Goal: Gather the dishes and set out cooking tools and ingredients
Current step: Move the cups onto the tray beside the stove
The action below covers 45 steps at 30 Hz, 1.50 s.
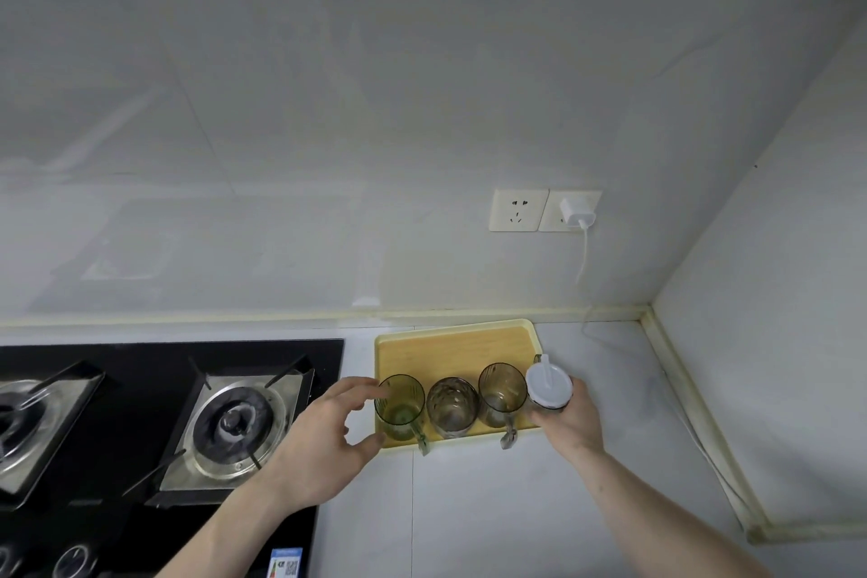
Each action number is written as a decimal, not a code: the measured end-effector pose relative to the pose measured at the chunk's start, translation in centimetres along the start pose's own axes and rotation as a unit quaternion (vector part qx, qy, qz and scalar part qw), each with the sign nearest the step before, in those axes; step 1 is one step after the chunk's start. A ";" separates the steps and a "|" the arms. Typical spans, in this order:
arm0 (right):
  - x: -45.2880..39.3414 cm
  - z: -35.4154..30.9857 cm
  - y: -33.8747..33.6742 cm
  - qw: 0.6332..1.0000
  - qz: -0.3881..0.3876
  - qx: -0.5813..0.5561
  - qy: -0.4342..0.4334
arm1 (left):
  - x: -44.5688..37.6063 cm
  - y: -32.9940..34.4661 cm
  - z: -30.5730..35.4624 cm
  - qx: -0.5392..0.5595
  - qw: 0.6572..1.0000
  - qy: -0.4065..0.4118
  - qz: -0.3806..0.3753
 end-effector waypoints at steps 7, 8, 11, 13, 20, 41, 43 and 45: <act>0.3 0.1 -0.3 0.999 -0.004 0.038 -0.005 | 0.2 0.4 -0.2 -0.003 1.000 -0.011 -0.005; 0.3 0.2 -0.3 0.999 -0.005 0.039 -0.005 | 0.3 0.5 -0.2 -0.006 1.000 -0.011 -0.006; 0.4 0.5 -0.6 0.999 -0.012 0.041 -0.001 | 0.9 0.8 -0.2 -0.007 1.000 -0.009 -0.010; 1.1 -0.2 -0.9 1.000 -0.005 0.030 0.004 | 1.4 0.6 -0.4 -0.007 1.000 -0.008 -0.012; 7.5 -6.5 -1.2 0.982 0.126 -0.055 -0.130 | 4.6 -1.0 -2.5 0.004 0.999 -0.031 0.016; 40.6 -23.7 25.7 0.783 -0.423 0.147 -0.431 | 36.6 -16.0 -17.3 -0.051 0.943 -0.248 0.214; 44.0 -24.8 27.9 0.775 -0.430 0.132 -0.444 | 40.3 -17.6 -18.8 -0.055 0.934 -0.269 0.228; 47.3 -25.6 30.5 0.767 -0.442 0.107 -0.452 | 43.9 -19.1 -20.4 -0.057 0.925 -0.282 0.246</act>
Point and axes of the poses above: each hand's wrist, its own x-axis away from the middle knuckle, its own y-axis out of the palm, z = x × y, the point moved 3 cm from there along -x, towards the middle knuckle, and after that the axes turned 3 degrees about -x, right-handed, at the moved point
